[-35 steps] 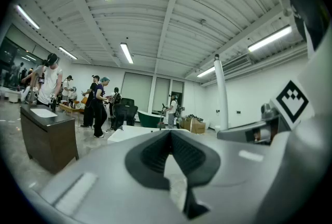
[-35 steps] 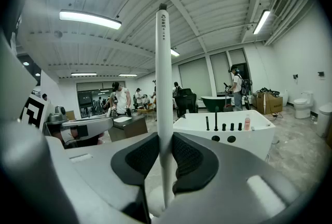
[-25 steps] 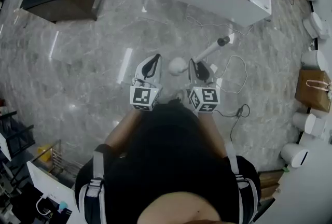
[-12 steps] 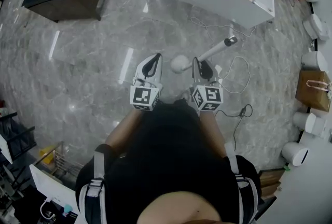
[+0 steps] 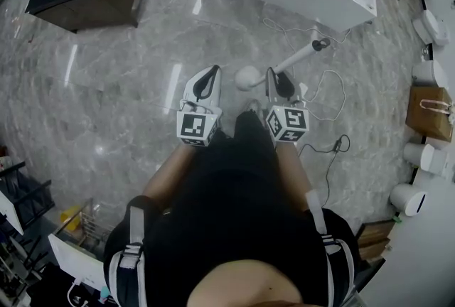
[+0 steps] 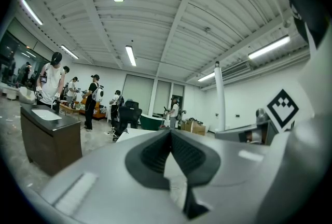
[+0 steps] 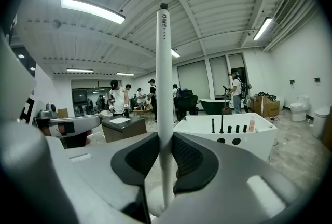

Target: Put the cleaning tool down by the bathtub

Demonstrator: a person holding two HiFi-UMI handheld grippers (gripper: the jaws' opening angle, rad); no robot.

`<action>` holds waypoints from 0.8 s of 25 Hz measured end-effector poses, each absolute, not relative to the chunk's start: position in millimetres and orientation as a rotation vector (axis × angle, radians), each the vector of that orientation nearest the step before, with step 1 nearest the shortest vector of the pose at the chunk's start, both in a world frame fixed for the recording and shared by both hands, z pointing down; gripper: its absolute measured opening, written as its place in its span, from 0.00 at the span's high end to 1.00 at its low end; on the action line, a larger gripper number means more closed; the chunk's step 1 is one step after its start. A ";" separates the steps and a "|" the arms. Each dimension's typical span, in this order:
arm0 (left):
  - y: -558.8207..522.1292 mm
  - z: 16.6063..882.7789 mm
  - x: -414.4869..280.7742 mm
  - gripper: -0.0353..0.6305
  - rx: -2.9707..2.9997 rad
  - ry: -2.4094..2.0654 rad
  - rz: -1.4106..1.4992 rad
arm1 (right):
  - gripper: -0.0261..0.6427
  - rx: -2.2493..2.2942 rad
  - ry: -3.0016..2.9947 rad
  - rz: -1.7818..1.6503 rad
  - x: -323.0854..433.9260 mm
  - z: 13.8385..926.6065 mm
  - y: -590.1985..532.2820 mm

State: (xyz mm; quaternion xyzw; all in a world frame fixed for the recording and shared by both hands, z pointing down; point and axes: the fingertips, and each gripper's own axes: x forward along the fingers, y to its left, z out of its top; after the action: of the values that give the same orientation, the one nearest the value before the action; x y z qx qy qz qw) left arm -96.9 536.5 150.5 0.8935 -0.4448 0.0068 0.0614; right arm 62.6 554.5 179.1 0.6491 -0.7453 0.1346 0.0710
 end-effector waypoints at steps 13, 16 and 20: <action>482.3 160.2 -92.2 0.93 2.655 -1.402 0.014 | 0.83 1.903 -2.271 0.403 69.7 185.9 494.2; 464.4 161.4 -82.6 0.93 2.650 -1.408 0.015 | 0.83 1.893 -2.280 0.407 77.9 186.9 473.7; 435.0 162.8 -62.5 0.93 2.636 -1.429 0.029 | 0.83 1.875 -2.286 0.418 95.9 190.1 442.2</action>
State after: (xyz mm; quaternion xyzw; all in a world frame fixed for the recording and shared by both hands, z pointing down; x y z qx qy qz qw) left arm -62.5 435.0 162.8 0.8769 -0.4752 0.0097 0.0713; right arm 95.9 442.2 190.1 0.6260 -0.7633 0.1395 0.0775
